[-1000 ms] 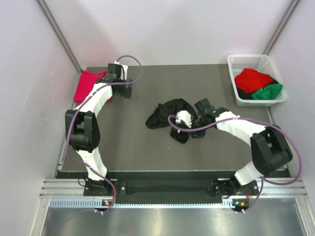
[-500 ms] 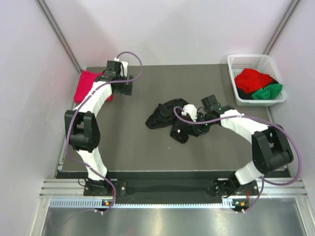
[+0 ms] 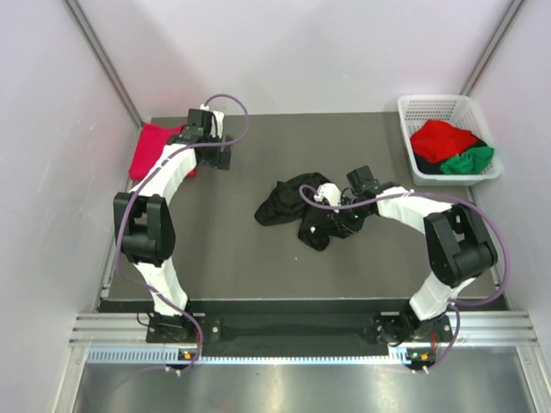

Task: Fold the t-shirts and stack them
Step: Flatten the tshirt out

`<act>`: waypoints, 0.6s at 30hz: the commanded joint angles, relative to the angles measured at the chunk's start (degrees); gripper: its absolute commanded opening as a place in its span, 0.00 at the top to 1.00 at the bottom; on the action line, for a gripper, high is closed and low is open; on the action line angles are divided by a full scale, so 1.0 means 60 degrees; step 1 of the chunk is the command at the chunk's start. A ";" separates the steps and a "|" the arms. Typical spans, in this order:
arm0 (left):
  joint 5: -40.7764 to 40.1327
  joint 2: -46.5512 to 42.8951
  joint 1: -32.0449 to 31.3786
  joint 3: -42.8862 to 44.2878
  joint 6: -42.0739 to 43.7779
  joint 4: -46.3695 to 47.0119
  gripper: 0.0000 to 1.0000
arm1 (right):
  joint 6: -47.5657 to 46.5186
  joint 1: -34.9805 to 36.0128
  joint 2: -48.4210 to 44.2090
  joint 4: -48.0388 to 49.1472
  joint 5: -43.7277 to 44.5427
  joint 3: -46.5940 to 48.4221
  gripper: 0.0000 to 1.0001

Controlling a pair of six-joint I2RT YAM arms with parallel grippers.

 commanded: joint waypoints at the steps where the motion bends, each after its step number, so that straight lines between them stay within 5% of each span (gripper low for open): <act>1: -0.0053 -0.0472 -0.0031 -0.0087 0.0117 0.0177 0.14 | 0.0026 -0.0103 0.0075 0.0383 -0.0104 0.0533 0.78; 8: 0.0064 -0.0428 -0.0032 -0.0058 0.0102 0.0177 0.14 | 0.0260 -0.0132 0.0250 0.0471 -0.0265 0.0695 0.78; 12: 0.0108 -0.0370 -0.0046 -0.0014 0.0088 0.0163 0.14 | 0.0201 -0.0132 0.0426 0.0501 -0.0090 0.0724 0.94; 18: 0.0123 -0.0282 -0.0075 0.0074 0.0073 0.0148 0.15 | -0.0003 -0.0059 0.0280 0.0456 0.0232 0.0710 0.99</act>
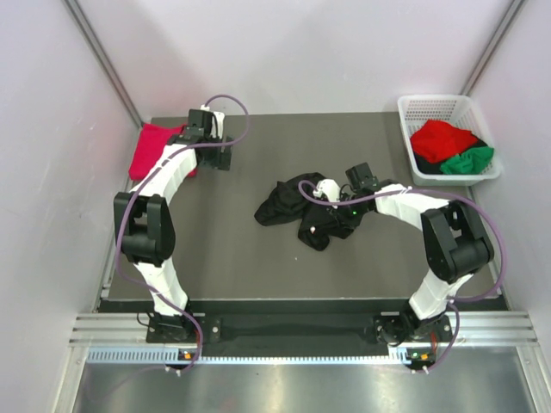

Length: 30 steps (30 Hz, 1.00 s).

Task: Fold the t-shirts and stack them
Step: Flatten the tshirt out

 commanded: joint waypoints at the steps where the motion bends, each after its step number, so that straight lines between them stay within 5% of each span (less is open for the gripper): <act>1: 0.0126 -0.0282 -0.0061 0.0139 0.0073 0.0137 0.15 | -0.0175 0.0007 -0.0135 0.0263 0.0348 0.0305 1.00; 13: 0.0595 -0.0194 -0.0076 0.0344 0.0015 0.0079 0.15 | -0.0146 0.0461 -0.3167 -0.0657 0.0892 0.2691 1.00; 17: 0.2301 0.0142 -0.0221 0.0579 0.0175 -0.0199 0.15 | -0.0087 0.0549 -0.3505 -0.0995 0.0995 0.3059 1.00; 21: 0.3681 0.0684 -0.0777 0.0857 0.0380 -0.0536 0.13 | -0.0335 0.0578 -0.3592 -0.1142 0.1127 0.2080 0.66; 30: 0.5048 0.2061 -0.1935 0.2145 0.0337 -0.0859 0.14 | -0.0673 0.0476 -0.4002 -0.0937 0.1654 0.0642 0.61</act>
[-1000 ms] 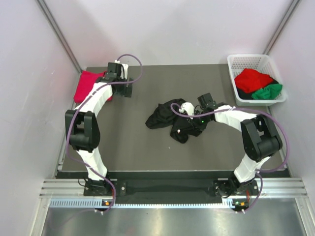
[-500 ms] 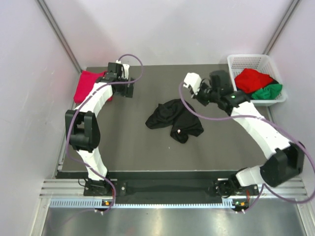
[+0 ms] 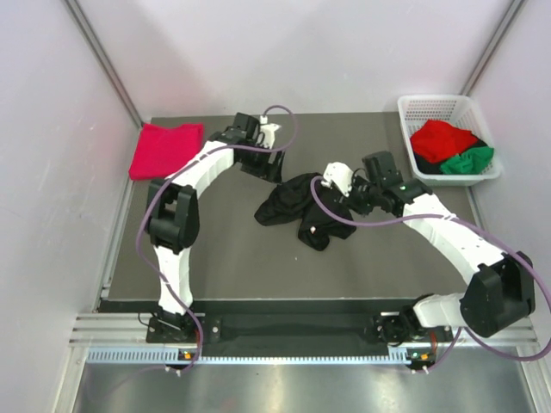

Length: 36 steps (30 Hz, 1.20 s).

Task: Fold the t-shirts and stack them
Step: Flatten the tshirt out

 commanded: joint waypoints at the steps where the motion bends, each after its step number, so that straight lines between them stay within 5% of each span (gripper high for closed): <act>1: 0.0928 0.0404 -0.0216 0.0762 0.0144 -0.0243 0.17 | -0.0119 0.0020 -0.0415 0.0250 0.0222 0.0034 0.61; 6: 0.1017 0.1020 -0.0495 0.1012 0.0129 -0.0390 0.31 | -0.0177 -0.0068 -0.0474 0.0558 0.0062 -0.0478 0.61; 9: 0.1061 0.1225 -0.0525 0.1026 0.0187 -0.0448 0.65 | -0.0528 -0.0024 -0.0284 0.0689 -0.0245 -0.0801 0.61; 10: 0.1032 0.1255 -0.0525 0.1041 0.0231 -0.0463 0.87 | -0.0631 0.0034 -0.0182 0.0704 -0.0246 -0.0903 0.61; 11: 0.0886 0.1168 -0.0510 0.1026 0.0203 -0.0463 1.00 | -0.0719 0.0078 0.0037 0.0734 -0.0246 -0.0919 0.61; 22: -0.0199 -0.0999 0.0339 0.0031 0.0817 -0.0302 1.00 | -0.1159 0.0605 0.1942 0.1261 -0.0627 -0.0144 0.57; 36: -0.0346 -0.1118 0.0530 -0.0234 0.0935 -0.0317 1.00 | -0.1364 0.1104 0.3686 0.2082 0.0163 0.0458 0.58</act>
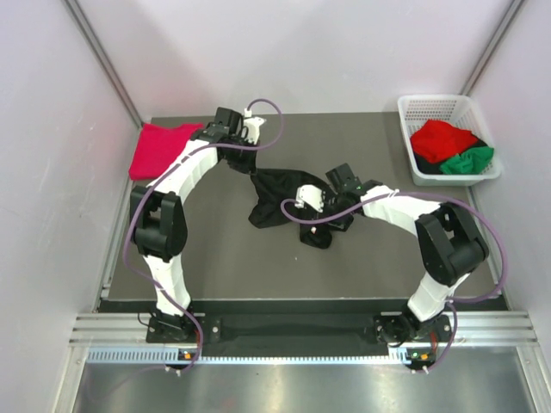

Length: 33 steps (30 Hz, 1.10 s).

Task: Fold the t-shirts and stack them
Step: Flatten the tshirt out

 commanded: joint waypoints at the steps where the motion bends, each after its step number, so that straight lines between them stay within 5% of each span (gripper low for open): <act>1: 0.0066 -0.0051 0.0009 0.0134 0.0115 0.0109 1.00 | -0.0188 0.0095 0.0095 0.0555 0.0251 0.0447 0.58; 13: 0.0022 0.0067 0.0038 0.0179 0.0086 0.0109 1.00 | 0.0003 0.0037 0.0827 0.0394 0.0515 0.0579 0.66; 17: -0.0124 0.0052 0.0155 0.0208 0.0129 0.0109 1.00 | 0.0090 -0.0036 0.0579 0.0306 0.0705 0.0623 0.90; 20: -0.0373 -0.0021 0.0345 0.0455 0.0246 0.0080 1.00 | 0.0294 -0.0183 -0.0123 0.0233 0.1086 0.0900 0.99; 26: -0.0286 -0.0416 0.1297 0.1567 0.0349 0.0109 1.00 | 0.0792 -0.0739 -0.1705 0.0116 0.1584 0.2510 1.00; 33: 0.1292 -0.1761 0.1591 0.1761 0.0715 -0.0080 1.00 | 0.1657 -0.1106 -0.2833 -0.0045 0.1541 0.3523 1.00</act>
